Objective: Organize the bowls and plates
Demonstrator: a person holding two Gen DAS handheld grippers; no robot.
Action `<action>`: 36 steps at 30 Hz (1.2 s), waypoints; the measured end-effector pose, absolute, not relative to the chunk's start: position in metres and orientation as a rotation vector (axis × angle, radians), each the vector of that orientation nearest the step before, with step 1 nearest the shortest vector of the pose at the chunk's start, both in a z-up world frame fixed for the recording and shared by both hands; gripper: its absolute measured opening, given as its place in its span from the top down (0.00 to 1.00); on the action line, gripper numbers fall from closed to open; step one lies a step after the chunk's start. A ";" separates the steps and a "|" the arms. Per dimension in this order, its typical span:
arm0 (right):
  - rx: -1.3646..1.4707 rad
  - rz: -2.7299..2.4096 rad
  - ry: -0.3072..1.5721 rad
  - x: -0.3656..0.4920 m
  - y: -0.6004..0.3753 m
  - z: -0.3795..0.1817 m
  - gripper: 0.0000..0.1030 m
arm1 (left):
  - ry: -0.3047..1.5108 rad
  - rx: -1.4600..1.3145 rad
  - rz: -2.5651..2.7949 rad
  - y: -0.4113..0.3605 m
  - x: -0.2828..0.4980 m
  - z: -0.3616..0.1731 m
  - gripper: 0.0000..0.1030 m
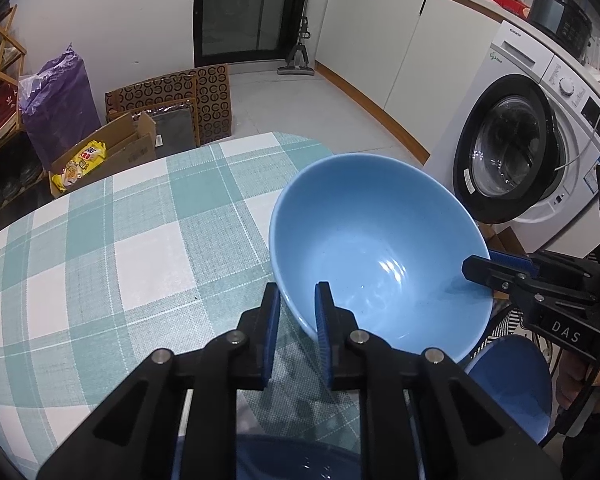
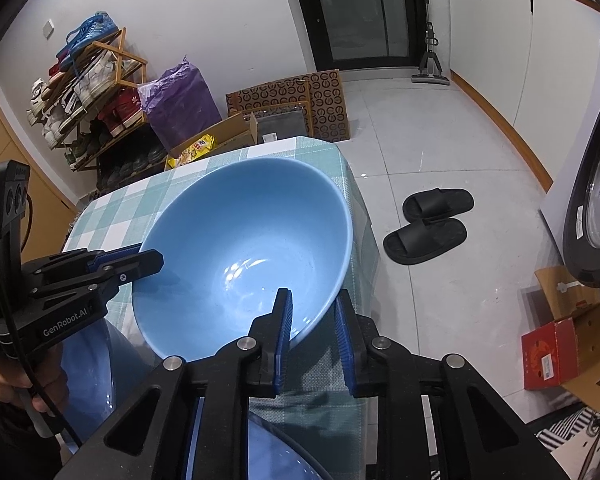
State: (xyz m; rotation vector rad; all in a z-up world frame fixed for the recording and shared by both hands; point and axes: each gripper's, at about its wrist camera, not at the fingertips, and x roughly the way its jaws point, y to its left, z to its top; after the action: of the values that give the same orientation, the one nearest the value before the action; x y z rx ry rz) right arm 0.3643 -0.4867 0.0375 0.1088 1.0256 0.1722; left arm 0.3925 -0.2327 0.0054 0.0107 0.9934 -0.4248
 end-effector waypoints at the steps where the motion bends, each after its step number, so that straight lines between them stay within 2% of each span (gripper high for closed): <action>1: 0.109 0.172 1.025 0.364 -0.487 0.038 0.79 | 0.993 0.010 -0.425 -0.232 0.393 0.006 0.85; 36: 0.083 0.171 0.931 0.322 -0.490 0.096 0.79 | 0.904 0.001 -0.450 -0.226 0.361 0.056 0.85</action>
State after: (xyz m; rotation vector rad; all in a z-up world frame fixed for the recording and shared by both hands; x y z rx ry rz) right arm 0.3218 -0.4903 0.0956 0.0833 0.9305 0.1706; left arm 0.3609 -0.2261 0.0561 0.0006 0.9043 -0.4496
